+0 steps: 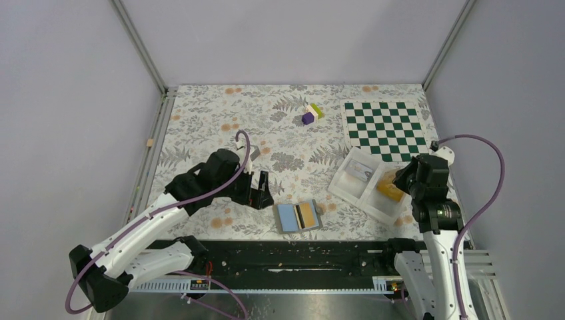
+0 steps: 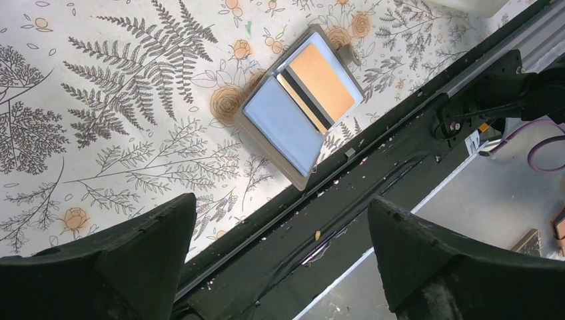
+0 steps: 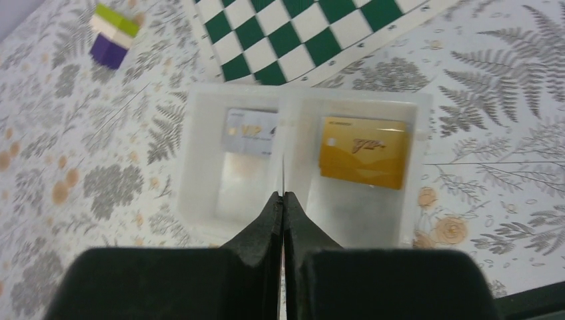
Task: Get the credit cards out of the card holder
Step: Place the credit card in the storage box.
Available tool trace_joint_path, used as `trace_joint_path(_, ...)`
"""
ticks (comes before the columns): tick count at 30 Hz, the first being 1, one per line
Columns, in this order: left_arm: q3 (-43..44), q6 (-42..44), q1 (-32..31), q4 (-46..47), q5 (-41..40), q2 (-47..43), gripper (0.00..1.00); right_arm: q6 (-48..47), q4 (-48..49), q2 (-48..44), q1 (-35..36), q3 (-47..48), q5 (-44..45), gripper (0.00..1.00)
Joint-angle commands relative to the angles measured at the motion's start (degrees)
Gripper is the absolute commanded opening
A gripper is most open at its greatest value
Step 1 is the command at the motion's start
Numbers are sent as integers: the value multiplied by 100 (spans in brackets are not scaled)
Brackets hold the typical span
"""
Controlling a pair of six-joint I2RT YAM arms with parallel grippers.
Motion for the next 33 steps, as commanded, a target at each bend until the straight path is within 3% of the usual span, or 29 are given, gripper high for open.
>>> trace_joint_path(1,-32,92,13,10,-62,-162,99,58,453,97,-358,-307,526,0)
trace_joint_path(6,-46,87,11,10,-42,-214,99,181,1348,252,-798,-879,114,0)
trace_joint_path(19,-67,70,11,12,-30,-258,99,410,3121,1017,-2174,-1728,-2048,0)
trace_joint_path(33,-57,70,5,12,-80,-185,99,330,3666,1280,-2446,-2246,-2359,0)
